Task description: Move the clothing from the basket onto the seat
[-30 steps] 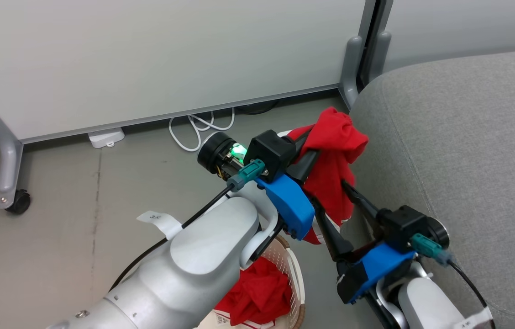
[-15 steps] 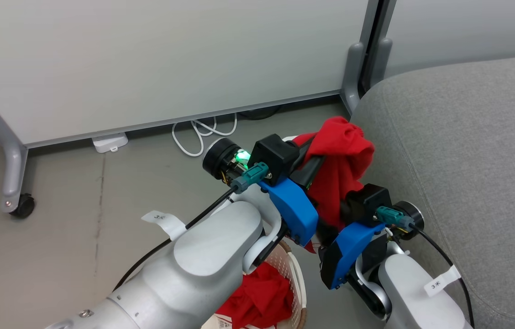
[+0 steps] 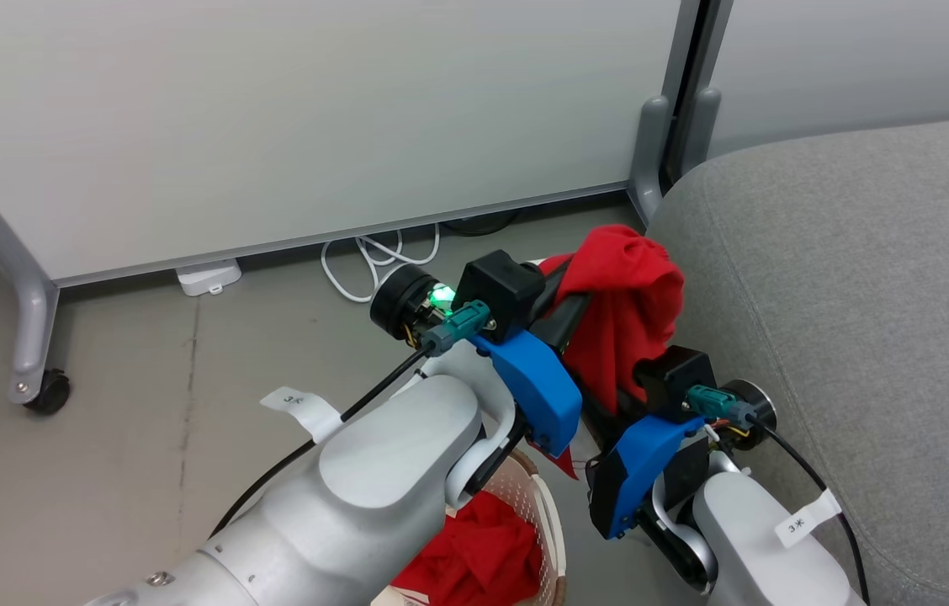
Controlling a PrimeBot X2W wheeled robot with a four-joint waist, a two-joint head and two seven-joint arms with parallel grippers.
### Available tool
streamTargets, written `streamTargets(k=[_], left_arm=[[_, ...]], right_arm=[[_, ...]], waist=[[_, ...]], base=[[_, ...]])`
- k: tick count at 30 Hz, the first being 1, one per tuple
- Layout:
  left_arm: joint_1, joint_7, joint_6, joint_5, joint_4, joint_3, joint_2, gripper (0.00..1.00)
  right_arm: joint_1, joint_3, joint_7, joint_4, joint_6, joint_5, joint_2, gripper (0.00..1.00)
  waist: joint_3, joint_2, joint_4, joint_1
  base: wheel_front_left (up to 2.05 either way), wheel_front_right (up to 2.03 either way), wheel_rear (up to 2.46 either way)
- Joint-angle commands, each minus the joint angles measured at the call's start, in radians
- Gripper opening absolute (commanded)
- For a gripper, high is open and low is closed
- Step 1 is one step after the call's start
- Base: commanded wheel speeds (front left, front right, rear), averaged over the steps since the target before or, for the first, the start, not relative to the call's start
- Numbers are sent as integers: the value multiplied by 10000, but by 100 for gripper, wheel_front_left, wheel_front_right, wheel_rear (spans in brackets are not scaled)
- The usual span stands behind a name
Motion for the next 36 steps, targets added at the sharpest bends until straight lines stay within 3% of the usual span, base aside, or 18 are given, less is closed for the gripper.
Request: streamTargets(k=[1,11,12,14,15,16,29,36], left_arm=[[-106,-53,25,-66,42,-36,3,0],[-200,-52,87,-286,174,-161,3,0],[-206,-52,92,-297,190,-173,3,6],[-233,-52,130,-290,223,-214,3,44],[-243,-52,138,-281,237,-241,3,83],[-238,-53,166,-288,251,-269,3,100],[-267,-51,275,-529,399,-433,3,100],[319,-44,309,-370,436,326,183,100]], right_arm=[[-143,25,-65,40,5,101,-32,0],[-156,2,-112,134,5,80,-32,0],[-160,8,-111,136,5,79,-32,0],[-164,12,-122,144,5,81,-32,0],[-162,14,-127,148,5,87,-32,0],[-157,16,-133,150,5,98,-32,0],[-148,-28,-172,146,5,61,-30,0],[-97,-294,-215,62,5,-43,-30,0]], waist=[[-2,-1,-8,-1],[16,-1,-7,-1],[16,-1,-7,-1],[14,-1,-3,-1],[10,-1,-1,-1],[5,-1,0,-1],[38,-1,8,-1],[158,-1,29,-1]], base=[[0,0,0],[0,0,0],[0,0,0],[0,0,0],[0,0,0],[0,0,0],[0,0,0],[0,0,0]])
